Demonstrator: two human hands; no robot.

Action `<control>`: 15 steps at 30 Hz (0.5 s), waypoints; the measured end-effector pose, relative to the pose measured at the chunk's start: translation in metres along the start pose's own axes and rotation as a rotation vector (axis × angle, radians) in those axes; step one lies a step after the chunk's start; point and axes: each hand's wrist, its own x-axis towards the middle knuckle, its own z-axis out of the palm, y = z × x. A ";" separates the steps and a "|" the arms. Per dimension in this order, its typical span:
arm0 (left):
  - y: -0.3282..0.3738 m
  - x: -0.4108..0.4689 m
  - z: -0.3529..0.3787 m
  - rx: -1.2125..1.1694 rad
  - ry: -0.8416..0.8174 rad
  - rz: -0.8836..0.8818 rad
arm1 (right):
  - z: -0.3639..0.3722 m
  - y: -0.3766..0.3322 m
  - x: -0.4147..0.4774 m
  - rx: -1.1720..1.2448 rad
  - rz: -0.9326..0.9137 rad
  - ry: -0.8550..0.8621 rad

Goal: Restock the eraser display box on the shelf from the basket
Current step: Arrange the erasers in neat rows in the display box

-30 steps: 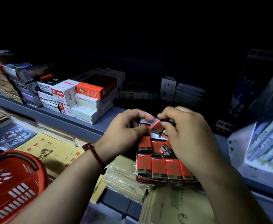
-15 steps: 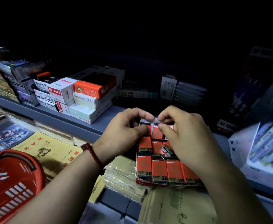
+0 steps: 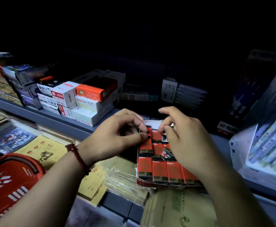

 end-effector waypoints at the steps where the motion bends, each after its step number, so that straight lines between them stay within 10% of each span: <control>1: 0.002 -0.003 -0.004 0.006 -0.044 -0.010 | 0.000 0.001 0.000 0.018 0.000 0.003; 15: 0.017 -0.011 -0.001 -0.076 -0.072 -0.082 | -0.003 -0.001 -0.002 0.093 0.018 0.029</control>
